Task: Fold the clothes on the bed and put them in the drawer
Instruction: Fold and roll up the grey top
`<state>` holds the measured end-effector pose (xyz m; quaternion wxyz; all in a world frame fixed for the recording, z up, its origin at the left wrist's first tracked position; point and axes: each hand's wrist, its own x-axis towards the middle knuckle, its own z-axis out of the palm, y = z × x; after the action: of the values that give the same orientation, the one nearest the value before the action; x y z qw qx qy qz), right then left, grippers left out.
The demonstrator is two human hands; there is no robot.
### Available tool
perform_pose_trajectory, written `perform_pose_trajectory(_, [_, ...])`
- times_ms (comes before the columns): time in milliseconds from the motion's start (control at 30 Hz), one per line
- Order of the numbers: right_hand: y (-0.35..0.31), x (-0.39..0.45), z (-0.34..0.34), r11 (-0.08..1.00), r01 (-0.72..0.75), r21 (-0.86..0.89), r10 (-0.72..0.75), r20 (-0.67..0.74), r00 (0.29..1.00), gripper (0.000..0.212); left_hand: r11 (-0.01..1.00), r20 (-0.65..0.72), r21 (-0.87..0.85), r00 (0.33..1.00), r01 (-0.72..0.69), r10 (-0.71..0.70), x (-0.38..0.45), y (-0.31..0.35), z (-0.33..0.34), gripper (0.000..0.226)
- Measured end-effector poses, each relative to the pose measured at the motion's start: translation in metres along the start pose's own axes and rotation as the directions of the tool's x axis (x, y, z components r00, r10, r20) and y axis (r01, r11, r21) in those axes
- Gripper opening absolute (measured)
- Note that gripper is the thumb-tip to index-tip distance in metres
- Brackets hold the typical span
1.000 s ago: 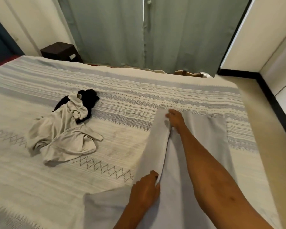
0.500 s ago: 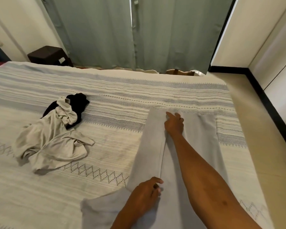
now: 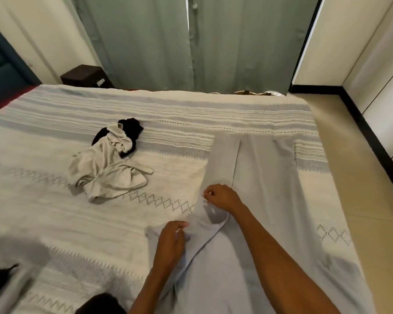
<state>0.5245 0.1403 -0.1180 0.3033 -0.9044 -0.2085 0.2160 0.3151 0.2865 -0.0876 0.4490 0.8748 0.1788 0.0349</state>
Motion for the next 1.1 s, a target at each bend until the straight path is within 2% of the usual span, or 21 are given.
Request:
perform_pose_trajectory(67, [-0.014, -0.021, 0.015, 0.992, -0.01, -0.124, 0.019, 0.075, 0.997, 0.044, 0.998, -0.196, 0.048, 0.98, 0.028, -0.018, -0.021, -0.026, -0.01, 0.024])
perform_pose_trajectory(133, [-0.024, -0.038, 0.028, 0.971, -0.008, -0.24, 0.042, 0.139, 0.989, 0.056, 0.962, -0.287, 0.07, 0.929, 0.263, -0.233, -0.039, -0.05, -0.019, 0.037])
perform_pose_trajectory(200, [-0.033, -0.054, 0.039, 0.933, 0.003, -0.359, 0.058, 0.159, 0.986, 0.056, 0.861, -0.212, 0.052, 0.849, 0.505, -0.485, -0.054, -0.071, -0.022, 0.055])
perform_pose_trajectory(267, [-0.039, -0.063, 0.044, 0.901, -0.013, -0.433, 0.082, 0.14, 0.987, 0.048, 0.836, -0.099, 0.034, 0.834, 0.548, -0.543, -0.061, -0.082, -0.024, 0.068])
perform_pose_trajectory(300, [-0.043, -0.067, 0.046, 0.897, -0.044, -0.44, 0.107, 0.121, 0.987, 0.044, 0.84, -0.05, 0.032, 0.841, 0.541, -0.539, -0.061, -0.085, -0.025, 0.068])
perform_pose_trajectory(367, [-0.05, -0.078, 0.049, 0.908, -0.098, -0.407, 0.141, 0.076, 0.987, 0.038, 0.849, 0.039, 0.064, 0.849, 0.524, -0.527, -0.064, -0.082, -0.03, 0.052])
perform_pose_trajectory(400, [-0.051, -0.082, 0.049, 0.927, -0.109, -0.359, 0.142, 0.068, 0.988, 0.037, 0.851, 0.058, 0.049, 0.85, 0.522, -0.524, -0.066, -0.078, -0.031, 0.043])
perform_pose_trajectory(467, [-0.051, -0.093, 0.05, 0.968, -0.1, -0.232, 0.116, 0.055, 0.992, 0.033, 0.871, 0.056, -0.055, 0.872, 0.488, -0.486, -0.075, -0.065, -0.037, 0.041])
perform_pose_trajectory(567, [-0.048, -0.109, 0.042, 0.996, -0.072, -0.044, 0.072, 0.01, 0.997, 0.023, 0.877, 0.022, -0.306, 0.923, 0.371, -0.383, -0.096, -0.041, -0.043, 0.031])
perform_pose_trajectory(700, [-0.032, -0.131, 0.03, 0.993, -0.026, 0.111, 0.035, -0.078, 0.996, 0.01, 0.921, 0.16, -0.316, 0.97, 0.226, -0.183, -0.128, -0.028, -0.028, 0.034])
perform_pose_trajectory(767, [-0.017, -0.145, 0.028, 0.997, -0.028, 0.072, 0.036, -0.117, 0.993, 0.016, 0.95, 0.309, -0.268, 0.948, 0.162, -0.075, -0.143, -0.03, -0.013, 0.032])
perform_pose_trajectory(800, [-0.007, -0.15, 0.03, 0.999, -0.05, 0.023, 0.052, -0.122, 0.991, 0.016, 0.976, 0.387, -0.187, 0.921, 0.113, -0.033, -0.15, -0.03, -0.007, 0.028])
perform_pose_trajectory(900, [0.017, -0.162, 0.037, 0.979, -0.172, -0.109, 0.158, -0.121, 0.98, 0.026, 0.999, 0.564, -0.029, 0.825, 0.032, -0.01, -0.163, -0.025, 0.001, 0.021])
perform_pose_trajectory(1000, [0.022, -0.168, 0.041, 0.972, -0.184, -0.148, 0.175, -0.073, 0.982, 0.035, 0.999, 0.556, -0.016, 0.831, 0.043, -0.027, -0.16, -0.022, 0.001, 0.021])
perform_pose_trajectory(1100, [0.015, -0.172, 0.046, 0.982, -0.135, -0.134, 0.122, -0.099, 0.988, 0.039, 0.99, 0.345, 0.141, 0.938, -0.012, -0.038, -0.155, -0.034, 0.004, 0.015])
